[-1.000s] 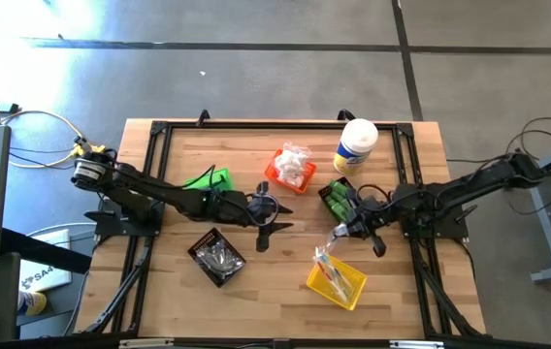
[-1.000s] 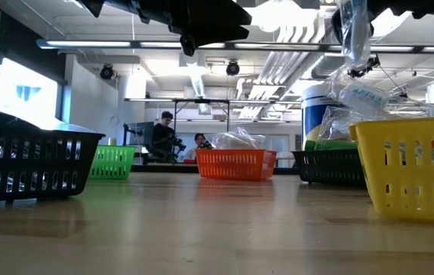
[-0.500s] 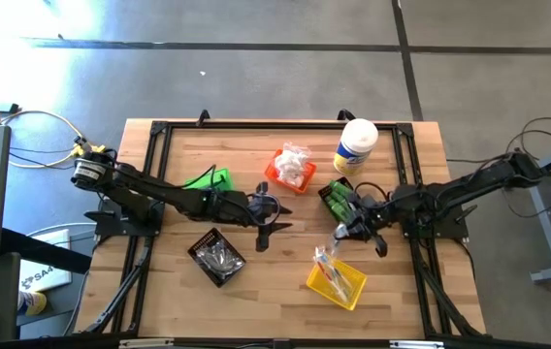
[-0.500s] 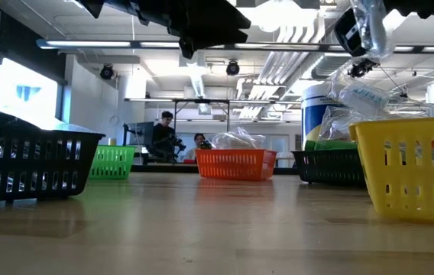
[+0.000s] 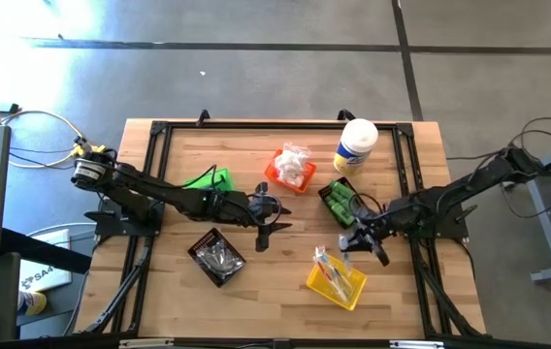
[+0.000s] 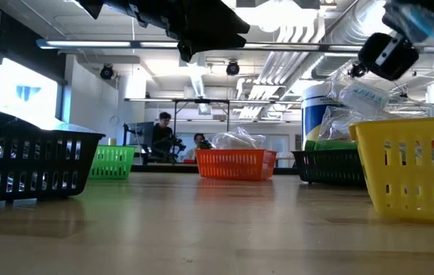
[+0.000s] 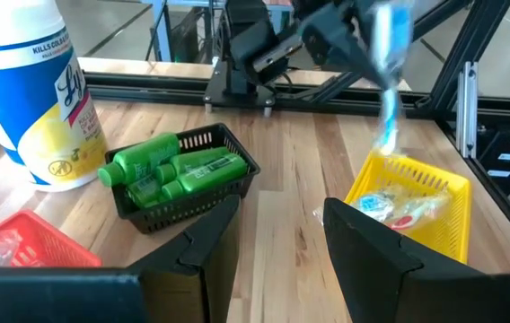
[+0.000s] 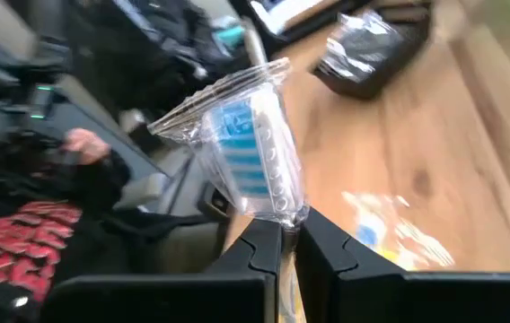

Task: Pick & Place Travel size toiletries
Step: Put the blue toothbrush into the yellow bin

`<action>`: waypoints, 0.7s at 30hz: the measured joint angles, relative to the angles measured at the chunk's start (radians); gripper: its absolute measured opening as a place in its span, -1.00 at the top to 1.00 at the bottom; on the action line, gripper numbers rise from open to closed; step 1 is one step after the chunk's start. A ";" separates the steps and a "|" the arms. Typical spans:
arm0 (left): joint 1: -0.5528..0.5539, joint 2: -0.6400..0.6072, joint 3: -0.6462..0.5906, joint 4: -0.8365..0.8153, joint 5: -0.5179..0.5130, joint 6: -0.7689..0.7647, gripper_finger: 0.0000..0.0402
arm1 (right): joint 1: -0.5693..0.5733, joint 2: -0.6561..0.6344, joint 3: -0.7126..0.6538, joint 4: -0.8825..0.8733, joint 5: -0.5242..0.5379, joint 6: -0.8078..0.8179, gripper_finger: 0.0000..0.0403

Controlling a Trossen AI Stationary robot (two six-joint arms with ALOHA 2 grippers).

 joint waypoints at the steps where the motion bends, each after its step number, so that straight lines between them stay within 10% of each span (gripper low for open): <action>1: 0.000 0.000 0.000 0.000 0.000 0.000 0.21 | 0.012 0.003 0.000 -0.020 0.028 0.009 0.96; 21: 0.000 0.000 0.000 0.002 -0.003 0.011 0.21 | 0.172 0.225 0.000 -0.004 0.179 0.190 0.96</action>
